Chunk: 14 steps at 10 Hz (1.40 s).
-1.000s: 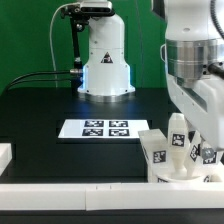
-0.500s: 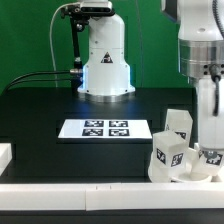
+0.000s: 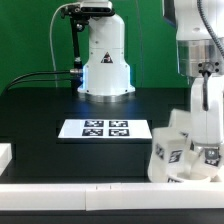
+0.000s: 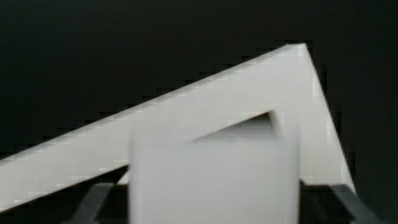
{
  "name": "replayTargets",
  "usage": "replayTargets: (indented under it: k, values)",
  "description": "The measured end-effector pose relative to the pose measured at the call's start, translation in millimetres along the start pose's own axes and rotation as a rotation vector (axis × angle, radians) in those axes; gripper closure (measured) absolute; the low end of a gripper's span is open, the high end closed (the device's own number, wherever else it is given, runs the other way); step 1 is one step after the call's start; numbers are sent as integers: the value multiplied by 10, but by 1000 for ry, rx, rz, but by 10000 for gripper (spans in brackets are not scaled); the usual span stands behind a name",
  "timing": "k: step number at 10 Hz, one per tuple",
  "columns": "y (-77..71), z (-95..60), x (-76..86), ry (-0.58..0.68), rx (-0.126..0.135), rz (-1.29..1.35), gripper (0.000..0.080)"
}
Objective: Assemble stool
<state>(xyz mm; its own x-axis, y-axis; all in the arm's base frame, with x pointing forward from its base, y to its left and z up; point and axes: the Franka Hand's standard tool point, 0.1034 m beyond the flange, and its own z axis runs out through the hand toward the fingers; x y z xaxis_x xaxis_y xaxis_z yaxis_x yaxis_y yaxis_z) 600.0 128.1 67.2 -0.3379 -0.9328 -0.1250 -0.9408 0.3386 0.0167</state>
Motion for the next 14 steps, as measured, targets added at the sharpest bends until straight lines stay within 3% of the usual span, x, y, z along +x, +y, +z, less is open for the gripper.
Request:
replayTargets:
  k: [1,2,3,4,5,14]
  values:
    - [-1,-33,-1,9,-44,-142,262]
    - [-120,-112,14,-3,-27,-275,184]
    - [-197,-188,73,-16,-15,-282,160]
    - [-275,-256,149,-21,-21,-391,160]
    - [-373,-304,234,-21,-8,-488,152]
    - [-382,-248,339,-4,-13,-1084,151]
